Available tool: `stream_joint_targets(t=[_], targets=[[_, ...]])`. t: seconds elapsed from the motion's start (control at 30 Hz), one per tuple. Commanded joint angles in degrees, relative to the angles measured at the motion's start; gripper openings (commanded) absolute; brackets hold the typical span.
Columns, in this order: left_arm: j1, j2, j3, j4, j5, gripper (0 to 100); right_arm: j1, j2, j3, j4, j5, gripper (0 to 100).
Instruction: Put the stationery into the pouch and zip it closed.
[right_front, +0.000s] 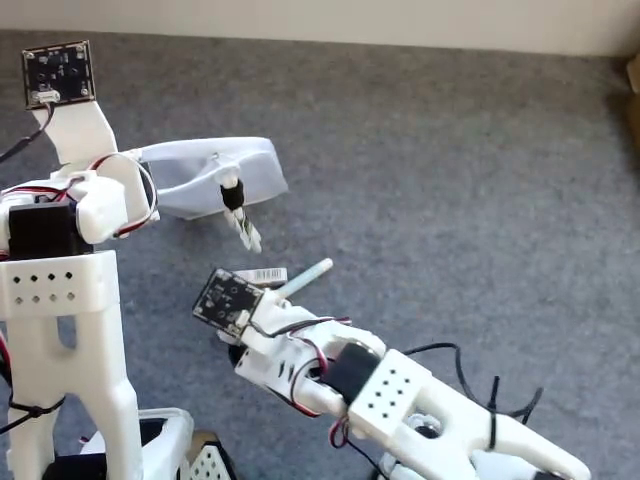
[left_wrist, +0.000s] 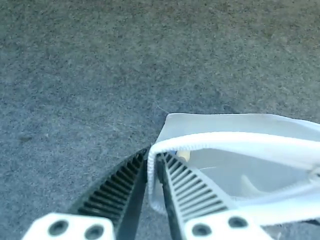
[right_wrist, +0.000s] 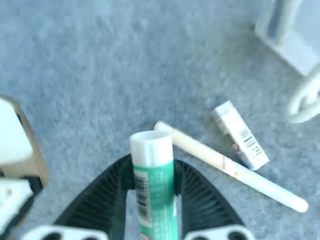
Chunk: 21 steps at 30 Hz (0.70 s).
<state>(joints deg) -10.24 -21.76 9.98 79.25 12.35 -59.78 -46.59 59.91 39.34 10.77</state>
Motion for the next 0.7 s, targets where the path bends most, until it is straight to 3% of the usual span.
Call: stream_joint_targets(t=[0.0, 0.23, 0.33, 0.67], targets=[[-0.5, 2.2, 2.9, 0.0, 0.6, 1, 0.8, -5.7, -0.4, -0.6, -2.9, 0.5], [-0.5, 2.2, 2.9, 0.0, 0.6, 1, 0.7, -11.1, -0.3, -2.0, -3.3, 0.5], [-0.5, 2.2, 2.9, 0.0, 0.6, 1, 0.9, -13.1, 2.2, -8.0, -6.6, 0.5], [-0.5, 2.2, 2.9, 0.0, 0.6, 1, 0.9, -18.9, 8.6, -24.0, -7.0, 0.5]])
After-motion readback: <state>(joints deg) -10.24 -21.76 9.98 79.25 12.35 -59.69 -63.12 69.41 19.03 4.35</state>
